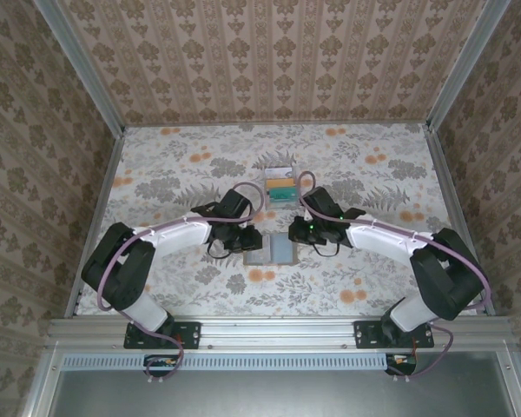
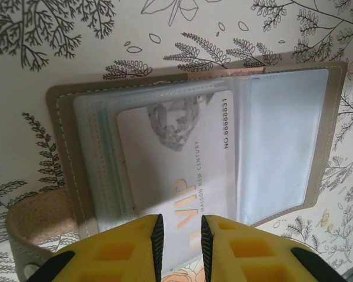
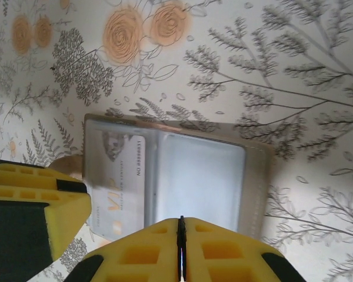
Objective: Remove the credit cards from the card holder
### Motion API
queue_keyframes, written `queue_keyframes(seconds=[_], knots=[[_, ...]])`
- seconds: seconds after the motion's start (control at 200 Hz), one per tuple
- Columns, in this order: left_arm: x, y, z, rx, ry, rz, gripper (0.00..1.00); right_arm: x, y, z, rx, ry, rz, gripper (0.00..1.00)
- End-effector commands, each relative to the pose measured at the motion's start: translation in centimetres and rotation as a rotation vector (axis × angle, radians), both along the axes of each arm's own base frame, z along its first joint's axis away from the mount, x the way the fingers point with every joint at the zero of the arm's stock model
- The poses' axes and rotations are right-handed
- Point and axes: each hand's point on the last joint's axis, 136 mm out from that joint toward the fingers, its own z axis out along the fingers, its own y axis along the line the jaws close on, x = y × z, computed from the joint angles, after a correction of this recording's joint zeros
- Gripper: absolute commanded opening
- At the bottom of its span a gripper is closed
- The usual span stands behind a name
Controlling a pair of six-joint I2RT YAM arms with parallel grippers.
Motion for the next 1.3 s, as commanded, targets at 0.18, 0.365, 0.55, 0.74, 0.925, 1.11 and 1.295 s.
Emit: queue_keyframes(seconds=[0.18,0.365,0.55,0.74,0.925,1.11,1.295], knots=[[-0.1,1.2,-1.3,0.051,0.026,0.028,0.27,-1.2,-0.4,-3.7,-0.086,0.094,0.029,0.12],[-0.2,1.1,-1.8,0.056,0.037,0.023,0.27,-1.4,-0.5,-4.4,-0.097,0.109,0.032,0.12],[-0.4,1.0,-2.4,0.063,0.052,0.019,0.28,-1.5,-0.6,-4.7,-0.101,0.115,0.033,0.12],[-0.5,0.2,-2.4,0.047,0.057,-0.003,0.32,-1.6,-0.5,-5.2,-0.100,0.129,0.036,0.12],[-0.6,-0.4,-2.3,0.032,0.059,-0.020,0.33,-1.6,-0.4,-5.4,-0.099,0.135,0.039,0.13],[-0.6,-0.5,-2.3,0.033,0.060,-0.024,0.32,-1.3,0.3,-4.4,-0.063,0.116,0.051,0.16],[-0.7,-0.2,-2.5,0.056,0.070,-0.026,0.29,-0.7,2.4,-2.6,0.070,0.076,0.082,0.20]])
